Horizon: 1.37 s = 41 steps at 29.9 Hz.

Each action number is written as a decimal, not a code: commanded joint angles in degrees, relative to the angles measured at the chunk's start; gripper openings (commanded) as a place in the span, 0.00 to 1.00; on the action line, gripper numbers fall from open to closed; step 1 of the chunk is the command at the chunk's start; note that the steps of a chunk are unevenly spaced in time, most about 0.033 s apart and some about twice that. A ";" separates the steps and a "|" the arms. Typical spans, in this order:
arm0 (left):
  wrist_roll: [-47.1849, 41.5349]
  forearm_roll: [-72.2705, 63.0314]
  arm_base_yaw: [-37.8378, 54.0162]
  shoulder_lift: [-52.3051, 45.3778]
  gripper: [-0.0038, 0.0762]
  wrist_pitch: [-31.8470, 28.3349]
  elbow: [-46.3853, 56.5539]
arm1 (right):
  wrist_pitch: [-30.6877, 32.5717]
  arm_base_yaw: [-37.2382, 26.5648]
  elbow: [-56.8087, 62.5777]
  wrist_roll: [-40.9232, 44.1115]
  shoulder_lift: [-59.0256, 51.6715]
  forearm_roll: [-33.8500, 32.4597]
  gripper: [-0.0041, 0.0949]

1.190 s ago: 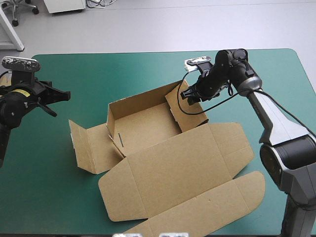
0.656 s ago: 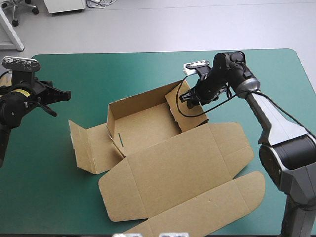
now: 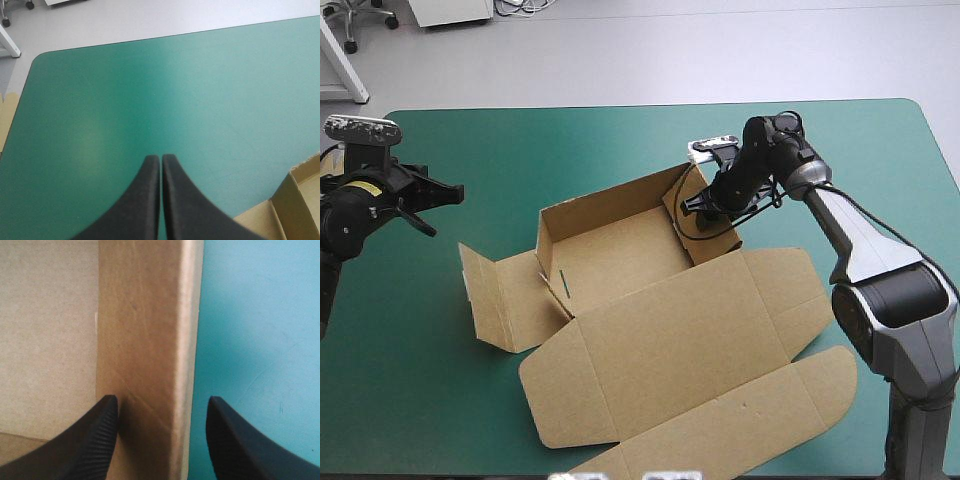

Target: Fold the box

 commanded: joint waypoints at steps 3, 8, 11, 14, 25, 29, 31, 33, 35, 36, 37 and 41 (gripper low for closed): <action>-0.02 -0.86 0.13 -1.38 0.05 -3.47 -1.87 | 0.64 -0.03 -1.30 -0.33 -1.99 2.01 0.55; -0.02 -0.86 0.13 -1.38 0.05 -3.47 -1.87 | 0.64 0.60 -1.30 -0.42 -1.71 2.04 0.51; -0.02 -0.86 0.13 -1.38 0.05 -3.37 -1.87 | 0.64 0.87 -1.30 -0.42 -1.71 0.49 0.26; -0.02 -0.97 0.13 -1.38 0.05 -3.25 -1.87 | 0.64 0.87 -1.30 -0.56 -1.71 0.49 0.03; -0.15 -2.02 0.13 -1.38 0.05 -3.24 -1.87 | 0.54 -2.28 -1.30 1.39 -7.83 0.88 0.03; -0.30 -2.02 0.02 -1.38 0.05 -3.24 -1.87 | 0.54 -7.43 -1.30 0.71 -11.85 5.18 0.03; -0.30 -2.46 0.02 -1.38 0.05 -3.24 -1.87 | 0.54 -10.28 -1.30 0.22 -13.49 8.11 0.03; -0.16 -3.40 0.02 -1.38 0.05 -3.24 -1.87 | 0.54 -13.22 -1.30 -1.13 -14.95 11.44 0.03; -0.02 -3.69 0.02 -1.38 0.05 -3.24 -1.87 | 0.54 -15.61 -1.30 -1.69 -16.36 13.51 0.03; -0.02 -3.81 0.02 -1.38 0.05 -3.24 -1.87 | 0.54 -16.38 -1.30 -1.76 -16.94 13.69 0.03; -0.02 -4.06 0.02 -1.50 0.05 -2.98 -1.87 | 0.54 -17.34 -1.30 -1.76 -17.43 13.77 0.03; -0.02 -5.33 0.02 -1.76 0.05 -2.33 -2.32 | 0.54 -19.19 -1.30 -2.65 -18.82 16.15 0.03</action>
